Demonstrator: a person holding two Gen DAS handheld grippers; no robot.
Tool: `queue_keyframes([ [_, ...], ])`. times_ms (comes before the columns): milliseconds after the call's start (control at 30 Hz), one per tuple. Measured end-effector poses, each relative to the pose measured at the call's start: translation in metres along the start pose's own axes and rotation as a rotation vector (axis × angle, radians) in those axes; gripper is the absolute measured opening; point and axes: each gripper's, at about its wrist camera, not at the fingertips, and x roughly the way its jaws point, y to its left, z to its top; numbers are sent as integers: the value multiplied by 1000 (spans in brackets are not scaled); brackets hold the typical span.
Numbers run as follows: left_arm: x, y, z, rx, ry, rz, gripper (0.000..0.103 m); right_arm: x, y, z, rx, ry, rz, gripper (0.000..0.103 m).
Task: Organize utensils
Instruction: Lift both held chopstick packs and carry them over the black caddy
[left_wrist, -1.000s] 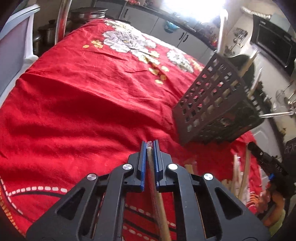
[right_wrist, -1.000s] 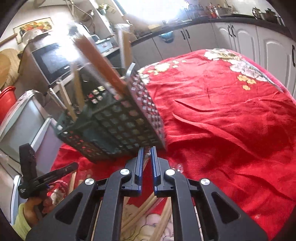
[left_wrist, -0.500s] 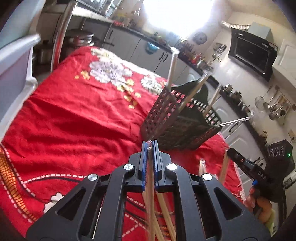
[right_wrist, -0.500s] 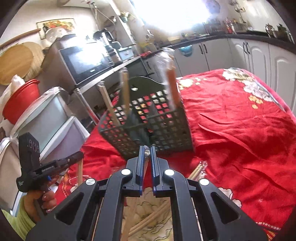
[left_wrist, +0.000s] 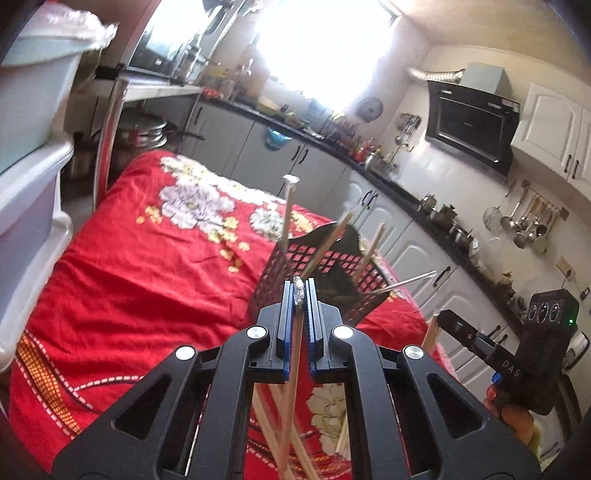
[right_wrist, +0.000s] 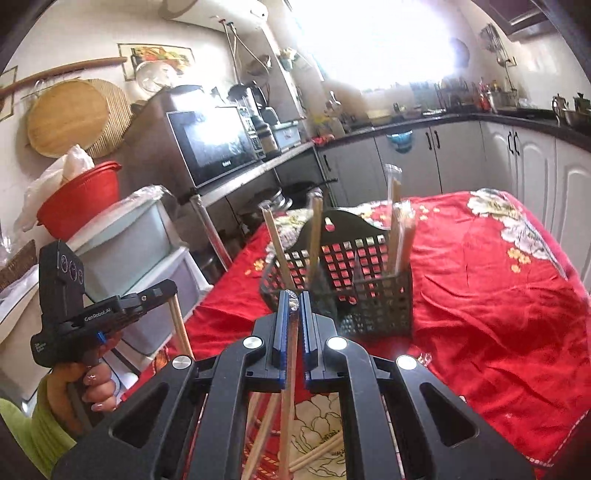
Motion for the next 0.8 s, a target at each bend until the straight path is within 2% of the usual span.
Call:
queue_keyframes([
  [300, -7, -23, 10, 36, -36, -48, 3, -23, 14, 11, -40, -87, -29, 6],
  [800, -1, -54, 19, 80, -52, -112, 3, -48, 11, 16, -43, -161, -53, 6],
])
